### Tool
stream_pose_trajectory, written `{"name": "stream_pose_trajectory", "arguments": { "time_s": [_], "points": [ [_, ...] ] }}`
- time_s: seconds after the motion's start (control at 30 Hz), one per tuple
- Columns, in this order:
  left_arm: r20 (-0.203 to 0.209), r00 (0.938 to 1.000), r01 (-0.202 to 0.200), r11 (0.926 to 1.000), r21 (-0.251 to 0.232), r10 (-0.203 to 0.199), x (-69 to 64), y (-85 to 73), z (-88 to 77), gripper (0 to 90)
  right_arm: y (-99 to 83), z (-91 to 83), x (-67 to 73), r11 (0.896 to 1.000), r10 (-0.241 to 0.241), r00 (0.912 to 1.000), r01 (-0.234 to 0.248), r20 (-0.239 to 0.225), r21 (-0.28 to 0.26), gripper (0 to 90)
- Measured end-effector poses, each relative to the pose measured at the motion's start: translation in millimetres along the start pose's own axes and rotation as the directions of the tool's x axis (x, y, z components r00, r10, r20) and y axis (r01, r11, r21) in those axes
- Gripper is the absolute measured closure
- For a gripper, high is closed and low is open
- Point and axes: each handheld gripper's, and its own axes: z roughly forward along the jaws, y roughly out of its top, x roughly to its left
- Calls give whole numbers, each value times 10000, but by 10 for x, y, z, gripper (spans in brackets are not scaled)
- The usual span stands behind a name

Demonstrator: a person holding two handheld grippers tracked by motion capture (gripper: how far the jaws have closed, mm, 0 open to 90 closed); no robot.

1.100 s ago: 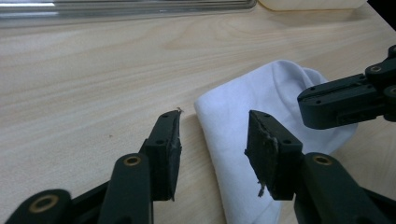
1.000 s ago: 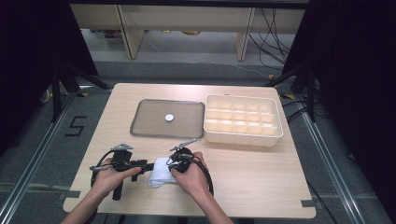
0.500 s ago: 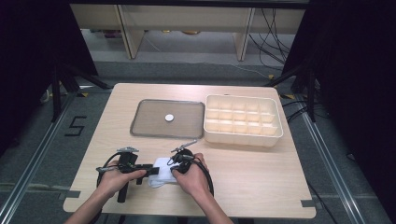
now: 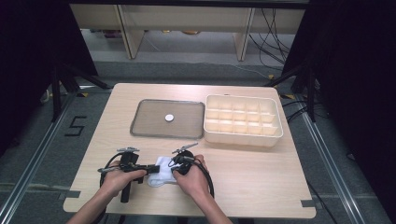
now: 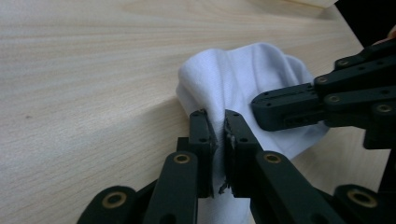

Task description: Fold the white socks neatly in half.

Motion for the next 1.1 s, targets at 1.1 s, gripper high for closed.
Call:
{"name": "stream_pose_trajectory", "arguments": {
  "time_s": [1.1],
  "points": [
    [908,9955,-240,9996,-169,255,-313,162,-24,834,-17,36,-39,9993,-7,9999,3,-112,-374,900]
  ]
}}
